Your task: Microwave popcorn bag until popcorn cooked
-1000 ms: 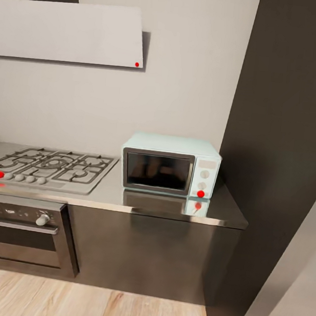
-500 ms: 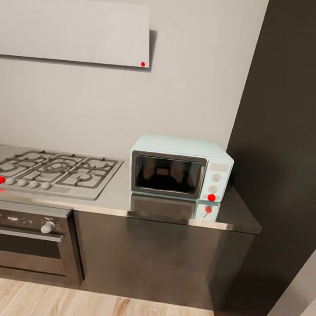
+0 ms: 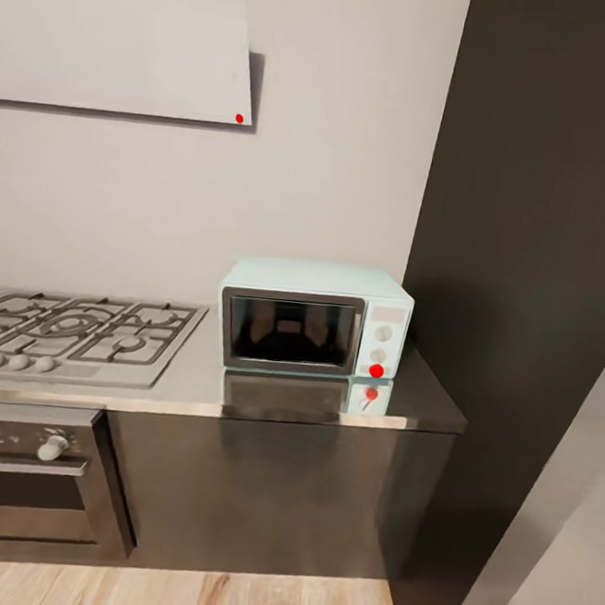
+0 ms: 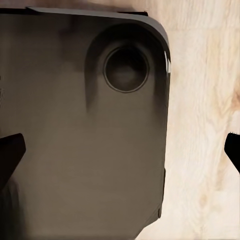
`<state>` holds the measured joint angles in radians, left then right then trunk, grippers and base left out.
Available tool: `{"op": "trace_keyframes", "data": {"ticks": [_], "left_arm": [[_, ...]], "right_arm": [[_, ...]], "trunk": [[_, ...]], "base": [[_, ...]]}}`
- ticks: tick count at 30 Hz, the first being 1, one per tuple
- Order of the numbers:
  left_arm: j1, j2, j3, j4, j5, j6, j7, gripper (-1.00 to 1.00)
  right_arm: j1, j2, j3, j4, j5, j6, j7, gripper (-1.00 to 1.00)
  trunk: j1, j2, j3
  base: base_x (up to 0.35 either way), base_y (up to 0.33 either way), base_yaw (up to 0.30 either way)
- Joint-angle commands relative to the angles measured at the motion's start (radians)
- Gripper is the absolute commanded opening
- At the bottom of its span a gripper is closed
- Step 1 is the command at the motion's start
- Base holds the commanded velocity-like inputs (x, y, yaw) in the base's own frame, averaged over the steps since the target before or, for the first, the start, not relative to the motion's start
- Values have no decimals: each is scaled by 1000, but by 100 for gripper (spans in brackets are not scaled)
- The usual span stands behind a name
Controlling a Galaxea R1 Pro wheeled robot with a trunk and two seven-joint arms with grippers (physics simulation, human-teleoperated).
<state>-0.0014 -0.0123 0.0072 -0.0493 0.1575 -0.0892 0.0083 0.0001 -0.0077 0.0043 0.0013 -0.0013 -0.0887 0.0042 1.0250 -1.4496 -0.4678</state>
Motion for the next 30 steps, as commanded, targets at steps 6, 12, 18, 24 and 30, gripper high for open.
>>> {"op": "trace_keyframes", "data": {"ticks": [6, 12, 18, 24, 30], "left_arm": [[0, -3, 0, 0, 7, -4, 1, 100], [0, 0, 0, 0, 7, -4, 1, 100], [0, -1, 0, 0, 7, -4, 1, 100], [0, -1, 0, 0, 7, -4, 1, 100], [0, -1, 0, 0, 7, -4, 1, 100]], "right_arm": [[0, 0, -1, 0, 0, -3, 0, 100], [0, -1, 0, 0, 1, -3, 0, 100], [0, -3, 2, 0, 2, -2, 1, 100], [0, -4, 3, 0, 6, -2, 2, 100], [0, -3, 4, 0, 8, -1, 0, 100]], "trunk": [[0, 0, -1], [0, 0, -1], [0, 0, -1], [0, 0, -1], [0, 0, -1]], "base": [[0, 0, -228], [0, 0, -182], [0, 0, -12], [0, 0, 0], [0, 0, 0]]}}
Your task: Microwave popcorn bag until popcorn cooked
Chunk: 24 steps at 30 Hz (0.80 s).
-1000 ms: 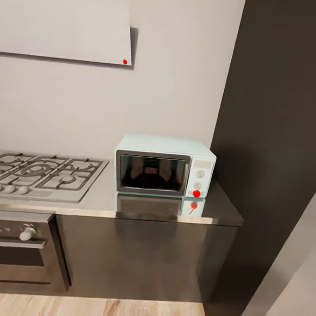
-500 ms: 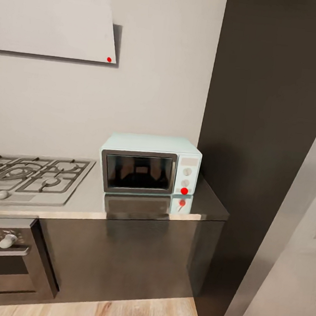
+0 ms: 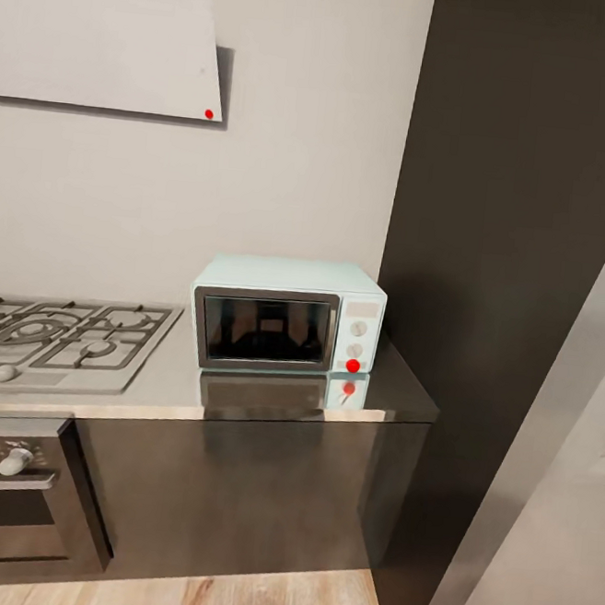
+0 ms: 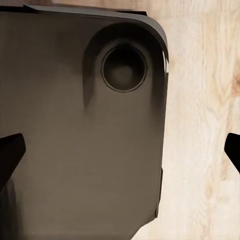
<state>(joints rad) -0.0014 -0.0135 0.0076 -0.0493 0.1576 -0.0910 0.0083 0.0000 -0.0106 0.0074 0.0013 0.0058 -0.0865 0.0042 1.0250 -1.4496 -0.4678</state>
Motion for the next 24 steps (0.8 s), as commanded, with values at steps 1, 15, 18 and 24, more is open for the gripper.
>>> {"op": "trace_keyframes", "data": {"ticks": [1, 15, 18, 24], "left_arm": [[0, 0, 0, 0, 7, -3, 1, 100], [0, 1, -1, -1, 7, -3, 0, 100], [0, 0, -1, -1, 7, -3, 0, 100], [0, -2, -1, -1, 7, -3, -1, 100]], "right_arm": [[0, 0, 0, 0, 1, -3, 1, 100], [0, 8, 49, -91, 117, 3, 10, 100], [-1, 12, 53, -238, 170, 37, 16, 100], [-1, 14, 53, -604, 197, 243, 19, 100]], "trunk": [[0, 0, -1], [0, 0, -1], [0, 0, -1], [0, 0, -1]], "base": [[0, 0, 0], [0, 0, 0], [0, 0, 0], [0, 0, 0]]}}
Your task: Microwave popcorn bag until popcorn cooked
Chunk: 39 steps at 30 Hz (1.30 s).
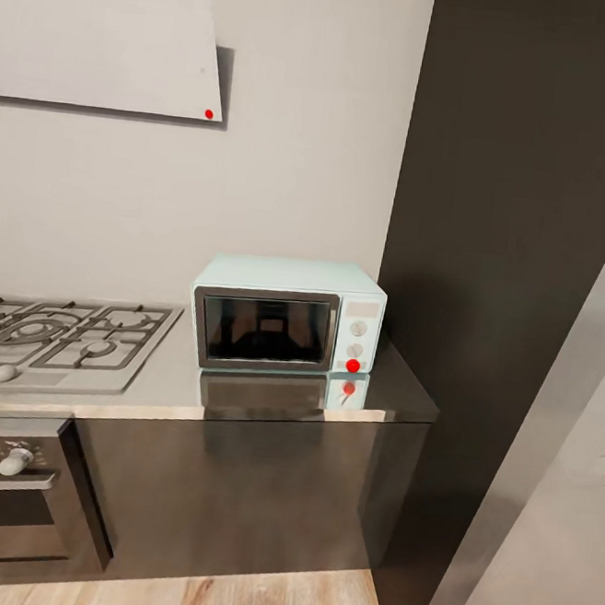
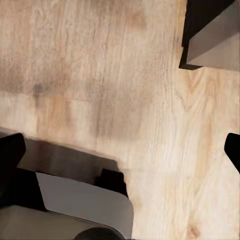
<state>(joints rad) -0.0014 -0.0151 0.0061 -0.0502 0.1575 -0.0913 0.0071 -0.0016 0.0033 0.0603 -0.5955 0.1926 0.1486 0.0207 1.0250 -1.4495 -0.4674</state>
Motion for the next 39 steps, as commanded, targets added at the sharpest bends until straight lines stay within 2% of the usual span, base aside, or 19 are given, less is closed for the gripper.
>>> {"op": "trace_keyframes", "data": {"ticks": [1, 5, 6, 7, 9, 12, 13, 18, 24, 30, 35, 37, 39], "left_arm": [[0, 0, 0, 0, 7, -2, 1, 100], [0, -1, 0, 0, 7, -2, 1, 100], [0, -1, 0, 0, 7, -2, 1, 100], [0, 0, -1, 0, 7, -2, 1, 100], [0, 0, -1, 0, 7, -2, 1, 100], [0, 0, -2, 0, 7, -2, 1, 100], [0, -1, -1, 0, 6, -3, 1, 100], [0, -1, -1, 0, 7, -2, 1, 100], [0, 1, 0, 0, 7, -3, 1, 100], [0, 1, 0, 0, 7, -2, 1, 100], [0, 1, 0, 0, 7, -2, 1, 100], [0, 1, -1, 0, 7, -2, 1, 100], [0, 1, -1, 0, 7, -2, 1, 100]], "right_arm": [[0, 0, 0, -63, 8, 42, 2, 100], [-16, 7, 1, -355, 2, 244, 26, 100], [-33, 28, 1, -401, 2, 279, 38, 100], [-77, 74, 1, -450, 4, 343, 48, 100], [-148, 106, 1, -470, 4, 406, 52, 100], [-264, 116, -2, -477, 1, 459, 52, 100], [-329, 119, -4, -478, 0, 491, 51, 100], [-484, 141, -9, -478, -3, 553, 48, 100], [-607, 155, -10, -477, -1, 579, 42, 100], [-764, 159, -16, -478, -2, 656, 39, 100], [-851, 162, -17, -477, -2, 664, 38, 100], [-864, 164, -18, -477, -2, 655, 38, 100], [-870, 171, -29, -473, -2, 614, 38, 100]], "trunk": [[0, -1, -1], [0, -1, -1], [0, -1, -1], [0, -1, -1], [0, -1, -1], [0, -1, -1], [0, -1, -1], [0, -1, -1], [0, -1, -1], [0, -1, -1], [0, -1, -1], [0, -1, -1], [0, -1, -1]], "base": [[0, 0, 0], [0, 0, 0], [0, 0, 0], [0, 0, 0], [0, 0, 0], [0, 0, 0], [0, 0, 0], [0, 0, 0], [0, 0, 0], [0, 0, 0], [0, 0, 0], [0, 0, 0], [0, 0, 0]]}}
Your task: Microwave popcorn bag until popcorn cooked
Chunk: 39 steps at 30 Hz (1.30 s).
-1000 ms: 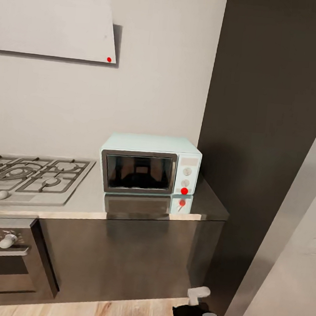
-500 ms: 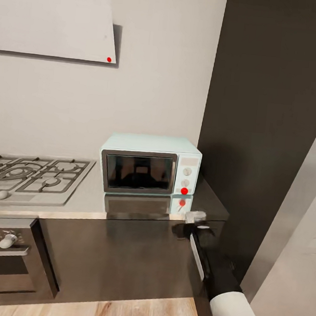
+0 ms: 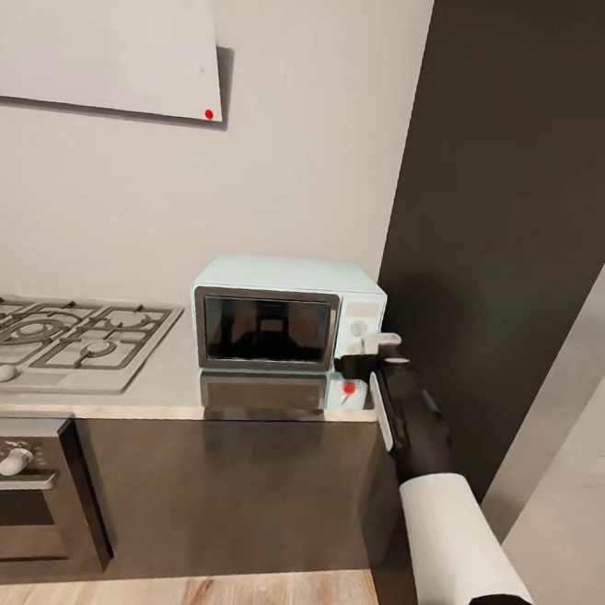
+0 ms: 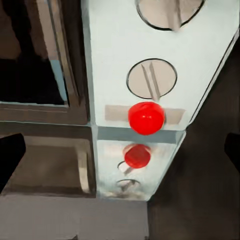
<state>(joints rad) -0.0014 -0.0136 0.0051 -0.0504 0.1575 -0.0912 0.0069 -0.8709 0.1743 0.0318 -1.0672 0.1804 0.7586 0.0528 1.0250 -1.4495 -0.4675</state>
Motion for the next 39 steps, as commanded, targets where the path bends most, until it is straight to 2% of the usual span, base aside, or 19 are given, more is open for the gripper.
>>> {"op": "trace_keyframes", "data": {"ticks": [1, 4, 6, 21, 29, 39], "left_arm": [[0, 0, 0, 0, 7, -2, 1, 100], [0, 0, 0, 0, 7, -2, 1, 100], [0, 0, -1, 0, 7, -2, 1, 100], [0, 1, -1, 0, 7, -3, 1, 100], [0, 1, -1, 0, 7, -2, 1, 100], [0, 0, 1, 0, 7, -2, 1, 100]], "right_arm": [[-2, 0, -16, 5, 8, -46, 6, 100], [-3, 0, -34, 12, 7, -172, 5, 100], [-3, 0, -36, 11, 7, -190, 4, 100], [-4, 0, -35, 14, 6, -202, -16, 100], [-4, 0, -27, 59, 7, -208, -22, 100], [-4, 0, -27, 59, 7, -208, -22, 100]], "trunk": [[0, -1, -1], [0, -1, -1], [0, -1, -1], [0, -1, -1], [0, -1, -1], [0, -1, -1]], "base": [[0, 0, 0], [0, 0, 0], [0, 0, 0], [0, 0, 0], [0, 3, 0], [0, 149, 0]]}}
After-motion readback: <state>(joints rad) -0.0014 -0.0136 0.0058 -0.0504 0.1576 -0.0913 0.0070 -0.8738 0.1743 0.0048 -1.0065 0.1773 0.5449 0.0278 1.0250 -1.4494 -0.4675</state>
